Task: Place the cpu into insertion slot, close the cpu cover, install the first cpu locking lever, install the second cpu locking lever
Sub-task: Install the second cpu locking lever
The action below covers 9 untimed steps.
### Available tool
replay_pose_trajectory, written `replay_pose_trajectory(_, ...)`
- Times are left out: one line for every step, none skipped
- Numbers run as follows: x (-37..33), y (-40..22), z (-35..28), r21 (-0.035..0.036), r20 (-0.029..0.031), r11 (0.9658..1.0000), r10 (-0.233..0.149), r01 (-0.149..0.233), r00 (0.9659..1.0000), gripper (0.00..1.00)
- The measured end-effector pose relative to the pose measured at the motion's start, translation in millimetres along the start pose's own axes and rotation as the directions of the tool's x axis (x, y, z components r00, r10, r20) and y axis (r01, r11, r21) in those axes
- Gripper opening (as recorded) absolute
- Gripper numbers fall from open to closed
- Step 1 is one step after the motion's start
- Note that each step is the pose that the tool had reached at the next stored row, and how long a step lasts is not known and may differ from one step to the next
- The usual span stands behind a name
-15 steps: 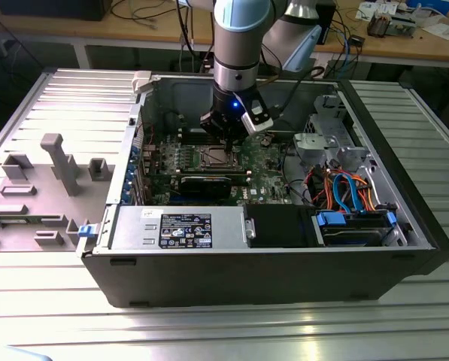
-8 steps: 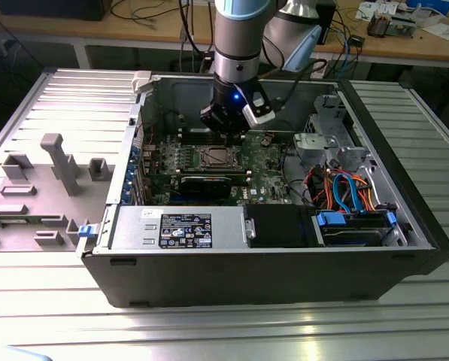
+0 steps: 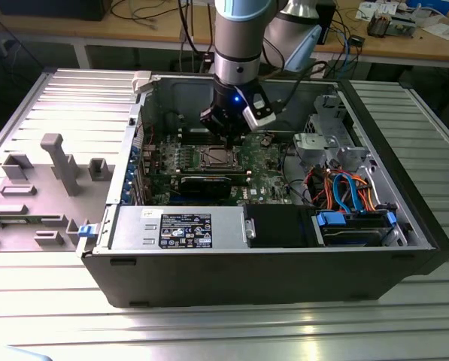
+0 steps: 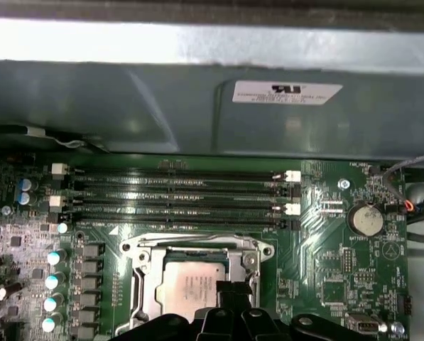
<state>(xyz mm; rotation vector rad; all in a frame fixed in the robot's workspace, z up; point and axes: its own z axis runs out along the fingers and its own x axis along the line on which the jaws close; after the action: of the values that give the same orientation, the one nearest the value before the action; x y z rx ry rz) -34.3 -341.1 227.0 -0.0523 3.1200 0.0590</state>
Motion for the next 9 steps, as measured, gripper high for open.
replay_pose_trajectory(0.0,-0.1,-1.2,0.0078,-0.0003,1.0,0.0,0.0,1.0,0.11)
replay_pose_trajectory(-0.1,-0.1,-3.3,0.0121,-0.0005,0.9999,0.0,0.0,1.0,0.11)
replay_pose_trajectory(-0.2,0.0,-5.8,0.0144,-0.0005,0.9999,0.0,0.0,1.0,0.11)
replay_pose_trajectory(-0.2,0.1,-8.8,0.0166,-0.0006,0.9999,-0.001,0.001,1.0,0.11)
replay_pose_trajectory(-0.3,0.2,-11.5,0.0183,-0.0005,0.9998,0.0,0.0,1.0,0.11)
replay_pose_trajectory(-0.3,0.3,-12.8,0.0215,-0.0005,0.9998,-0.001,0.001,1.0,0.11)
replay_pose_trajectory(-0.2,0.2,-12.9,0.0319,-0.001,0.9995,-0.001,0.001,1.0,0.11)
replay_pose_trajectory(-0.3,0.1,-12.8,0.0393,-0.0013,0.9992,-0.001,0.001,1.0,0.11)
replay_pose_trajectory(-0.3,-0.5,-12.7,0.0459,-0.0016,0.9989,-0.001,0.001,1.0,0.11)
